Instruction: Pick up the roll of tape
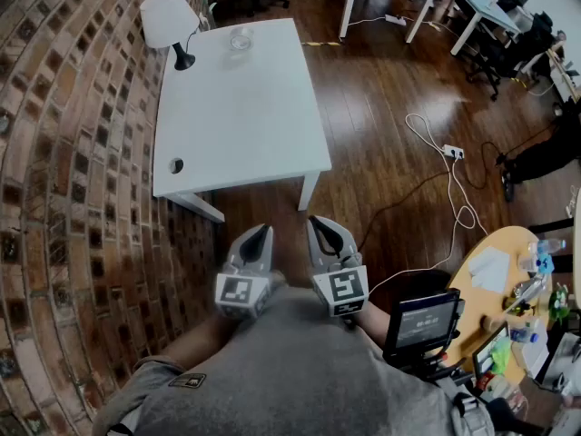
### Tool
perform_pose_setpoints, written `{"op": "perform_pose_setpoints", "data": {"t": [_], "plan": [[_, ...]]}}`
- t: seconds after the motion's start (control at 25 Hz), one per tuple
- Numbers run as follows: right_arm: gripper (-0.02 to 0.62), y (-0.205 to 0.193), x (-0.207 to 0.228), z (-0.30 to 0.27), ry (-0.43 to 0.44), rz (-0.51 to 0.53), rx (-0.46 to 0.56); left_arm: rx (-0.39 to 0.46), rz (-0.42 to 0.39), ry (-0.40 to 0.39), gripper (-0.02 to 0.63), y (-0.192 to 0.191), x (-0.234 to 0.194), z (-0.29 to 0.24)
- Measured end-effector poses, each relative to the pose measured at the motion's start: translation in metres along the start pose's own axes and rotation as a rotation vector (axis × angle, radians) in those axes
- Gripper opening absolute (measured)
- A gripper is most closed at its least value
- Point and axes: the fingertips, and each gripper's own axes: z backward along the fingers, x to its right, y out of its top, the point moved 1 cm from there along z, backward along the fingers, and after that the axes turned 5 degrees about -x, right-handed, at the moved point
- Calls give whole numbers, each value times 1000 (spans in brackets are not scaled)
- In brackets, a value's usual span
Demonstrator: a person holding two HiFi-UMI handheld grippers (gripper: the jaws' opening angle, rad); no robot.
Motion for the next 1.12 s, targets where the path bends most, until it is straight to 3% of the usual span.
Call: {"op": "perform_pose_setpoints", "data": {"t": [0.44,1.12], "plan": [[11,9,41,-6,-79,-40,39,-2,-35,-60,2,14,11,-39],[11,39,232,-4,-121,-110,132,10,-104,-95,2,74,116,-203]]}}
